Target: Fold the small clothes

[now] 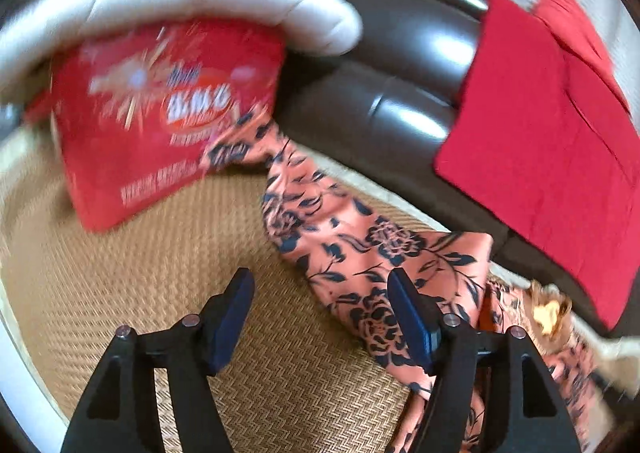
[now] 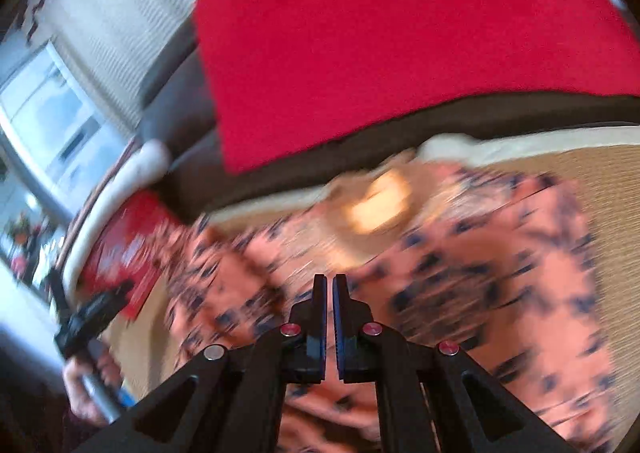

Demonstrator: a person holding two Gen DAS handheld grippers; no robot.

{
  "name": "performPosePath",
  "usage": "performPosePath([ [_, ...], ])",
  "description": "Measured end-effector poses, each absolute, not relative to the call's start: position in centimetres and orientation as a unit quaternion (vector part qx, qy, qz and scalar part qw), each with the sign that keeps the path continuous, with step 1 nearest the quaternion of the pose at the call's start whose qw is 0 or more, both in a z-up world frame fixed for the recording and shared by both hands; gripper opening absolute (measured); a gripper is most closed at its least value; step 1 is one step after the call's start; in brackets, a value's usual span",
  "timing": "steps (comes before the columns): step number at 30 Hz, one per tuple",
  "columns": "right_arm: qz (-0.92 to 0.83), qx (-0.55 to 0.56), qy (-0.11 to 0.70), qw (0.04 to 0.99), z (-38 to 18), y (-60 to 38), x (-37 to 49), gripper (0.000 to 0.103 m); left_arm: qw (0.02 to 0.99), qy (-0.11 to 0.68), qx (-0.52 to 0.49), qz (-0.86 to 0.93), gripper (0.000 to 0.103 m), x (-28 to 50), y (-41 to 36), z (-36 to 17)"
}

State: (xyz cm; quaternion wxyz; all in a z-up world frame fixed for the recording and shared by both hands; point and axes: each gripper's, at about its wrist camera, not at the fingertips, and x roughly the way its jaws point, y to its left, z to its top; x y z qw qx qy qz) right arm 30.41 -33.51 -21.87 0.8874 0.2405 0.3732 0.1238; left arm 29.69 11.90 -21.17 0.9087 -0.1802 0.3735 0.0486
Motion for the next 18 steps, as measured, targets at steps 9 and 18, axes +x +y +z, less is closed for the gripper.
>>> performPosePath([
  [9,0.176,0.236,0.425,0.856,-25.1,-26.6,31.7,0.006,0.875,0.398,-0.264,0.080,0.070,31.9,14.7,-24.3],
  [18,0.228,0.221,0.517,0.795,-29.3,-22.7,32.6,0.006,0.882,0.376,-0.267,0.103,0.070,37.6,16.8,-24.7],
])
